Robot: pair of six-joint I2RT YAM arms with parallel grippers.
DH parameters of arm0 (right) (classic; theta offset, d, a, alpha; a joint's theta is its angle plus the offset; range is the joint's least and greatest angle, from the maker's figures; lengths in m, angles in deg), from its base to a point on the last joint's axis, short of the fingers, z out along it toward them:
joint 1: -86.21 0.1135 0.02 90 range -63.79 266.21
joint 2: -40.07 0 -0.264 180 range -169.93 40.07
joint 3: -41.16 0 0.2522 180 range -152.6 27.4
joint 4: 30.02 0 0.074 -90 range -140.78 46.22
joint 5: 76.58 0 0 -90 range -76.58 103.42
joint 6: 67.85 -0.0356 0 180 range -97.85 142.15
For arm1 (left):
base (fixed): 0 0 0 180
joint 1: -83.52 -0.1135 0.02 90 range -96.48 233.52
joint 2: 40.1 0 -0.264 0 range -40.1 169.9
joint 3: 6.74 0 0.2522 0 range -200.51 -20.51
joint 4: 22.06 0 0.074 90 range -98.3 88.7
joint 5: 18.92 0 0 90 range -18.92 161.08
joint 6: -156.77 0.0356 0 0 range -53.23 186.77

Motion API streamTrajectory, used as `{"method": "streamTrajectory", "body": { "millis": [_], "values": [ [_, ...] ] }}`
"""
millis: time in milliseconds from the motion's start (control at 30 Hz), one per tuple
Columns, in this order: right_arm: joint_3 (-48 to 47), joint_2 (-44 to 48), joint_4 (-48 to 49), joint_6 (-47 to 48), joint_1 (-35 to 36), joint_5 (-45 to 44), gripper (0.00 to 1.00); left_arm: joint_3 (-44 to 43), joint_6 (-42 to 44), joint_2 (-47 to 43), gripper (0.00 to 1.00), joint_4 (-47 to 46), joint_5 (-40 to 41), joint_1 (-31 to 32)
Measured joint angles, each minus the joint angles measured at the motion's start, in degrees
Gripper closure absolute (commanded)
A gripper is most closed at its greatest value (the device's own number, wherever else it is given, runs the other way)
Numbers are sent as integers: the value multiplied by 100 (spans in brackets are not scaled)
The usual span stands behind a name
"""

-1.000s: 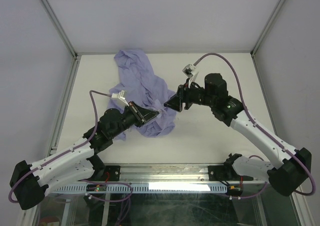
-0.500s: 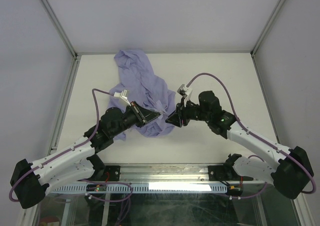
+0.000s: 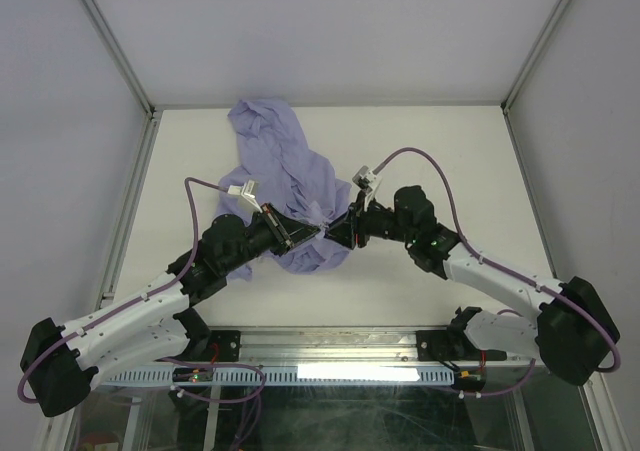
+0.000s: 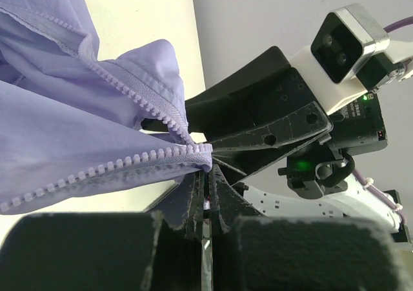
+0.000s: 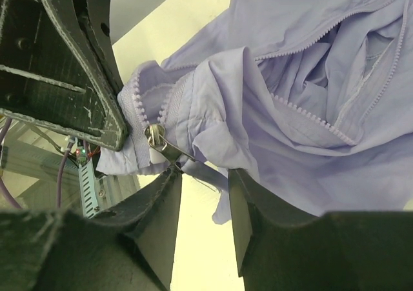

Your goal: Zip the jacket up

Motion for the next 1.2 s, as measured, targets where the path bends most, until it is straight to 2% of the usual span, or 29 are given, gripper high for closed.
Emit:
{"method": "streamTrajectory", "body": {
  "millis": [133, 200, 233, 267, 400, 533, 700, 833, 1067, 1200],
  "values": [
    [0, -81, 205, -44, 11, 2, 80, 2, 4, 0, 100, 0, 0, 0],
    [0, -87, 214, -42, 11, 4, 80, 0, 20, 0, 100, 17, 2, 0],
    [0, -85, 197, -35, 13, 4, 93, -7, 37, 0, 100, 48, 2, 0],
    [-4, -81, 129, -35, 13, 4, 100, -11, 63, 0, 100, 79, 2, 0],
    [-157, 4, -538, 243, 15, 11, 100, -107, 264, 9, 100, 345, 4, 2],
    [-911, 31, -1578, 638, 15, 46, 100, -435, 656, 164, 100, 774, 0, 4],
    [-1853, -11, -2291, 1034, 15, 184, 100, -841, 1224, 474, 100, 1119, -85, 7],
    [-2170, -166, -2675, 1217, 17, 243, 100, -1029, 1582, 601, 100, 1213, -225, 17],
    [-2898, -1095, -3158, 1322, 55, 479, 100, -1294, 2247, 815, 100, 1427, -267, 249],
    [-3519, -1781, -3672, 1311, 81, 697, 100, -1368, 2529, 903, 100, 1541, -15, 389]
  ]
}}
